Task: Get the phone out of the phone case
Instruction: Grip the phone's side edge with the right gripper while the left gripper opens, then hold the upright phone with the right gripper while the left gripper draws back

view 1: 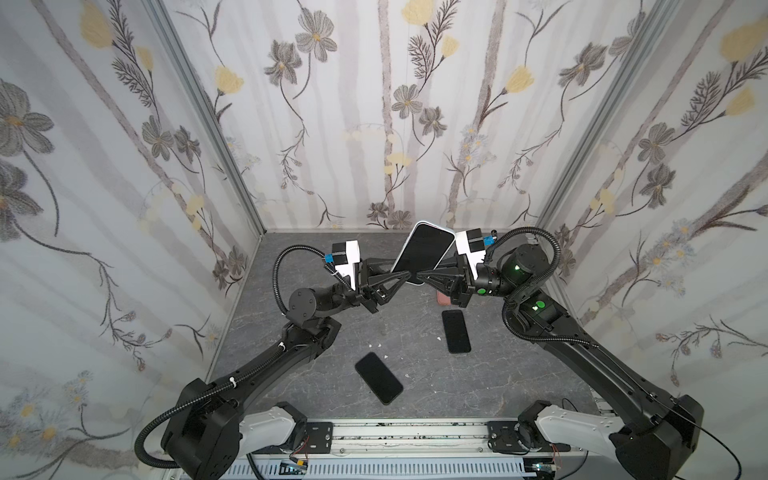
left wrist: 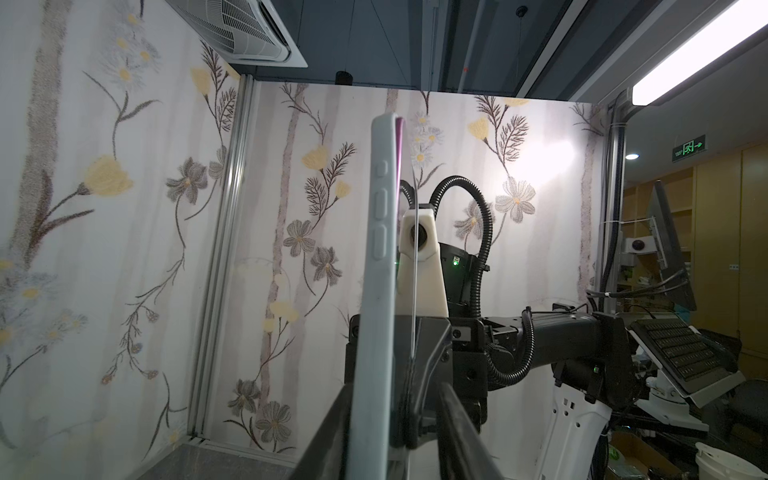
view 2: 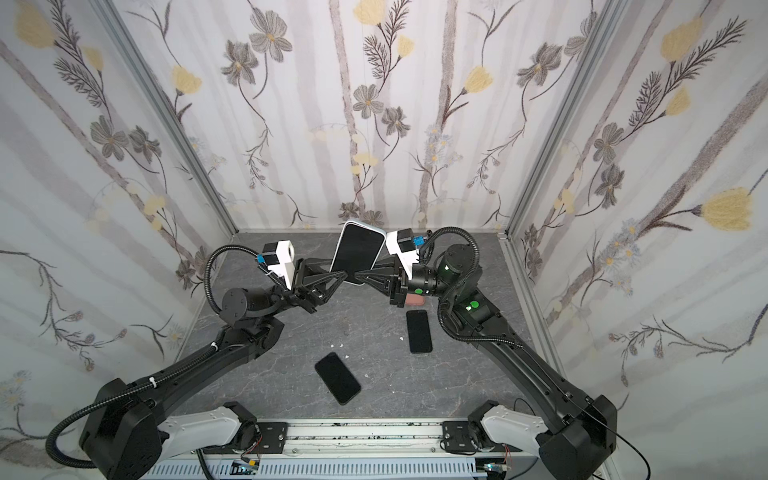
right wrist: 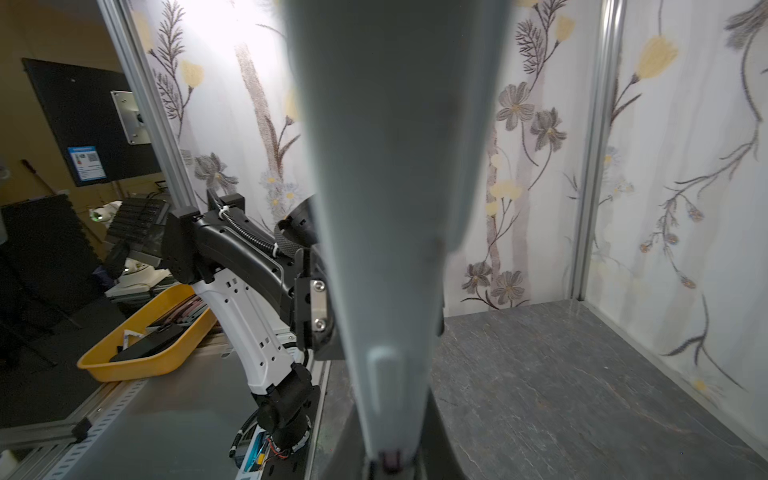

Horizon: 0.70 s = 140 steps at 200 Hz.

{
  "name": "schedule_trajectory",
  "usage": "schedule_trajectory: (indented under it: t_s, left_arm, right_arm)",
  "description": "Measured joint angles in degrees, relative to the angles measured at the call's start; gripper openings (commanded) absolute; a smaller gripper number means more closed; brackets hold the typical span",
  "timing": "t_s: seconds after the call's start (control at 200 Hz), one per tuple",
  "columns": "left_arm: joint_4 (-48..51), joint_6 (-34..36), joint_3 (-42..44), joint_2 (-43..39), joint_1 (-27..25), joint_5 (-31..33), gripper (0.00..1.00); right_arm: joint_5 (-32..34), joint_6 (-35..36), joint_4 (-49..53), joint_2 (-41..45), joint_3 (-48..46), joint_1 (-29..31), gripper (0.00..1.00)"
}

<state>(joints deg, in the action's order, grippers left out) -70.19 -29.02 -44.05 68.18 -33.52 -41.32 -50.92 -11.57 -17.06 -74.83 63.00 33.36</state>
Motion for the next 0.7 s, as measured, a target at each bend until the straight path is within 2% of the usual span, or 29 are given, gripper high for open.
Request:
schedule_trajectory:
  t_s: [0.06,0.345,0.53,0.699]
  left_arm:
    - [1.7,2.1,0.2,-0.9,0.4,1.3,0.45]
    - [9.6,20.9,1.2,-6.0,0.5,8.4,0.46]
    - [12.6,29.2,1.2,-7.3,0.6,10.3,0.41]
    - [13.9,32.8,0.5,-6.9,0.5,9.7,0.36]
  right_arm:
    - [3.1,3.1,4.1,0.7,0.9,0.2,0.00]
    - [25.7,15.1,20.4,4.2,0.8,2.7,0.00]
    - [35.1,20.4,25.1,6.2,-0.1,6.1,0.00]
    - [39.5,24.5,27.4,6.9,-0.2,9.6,0.00]
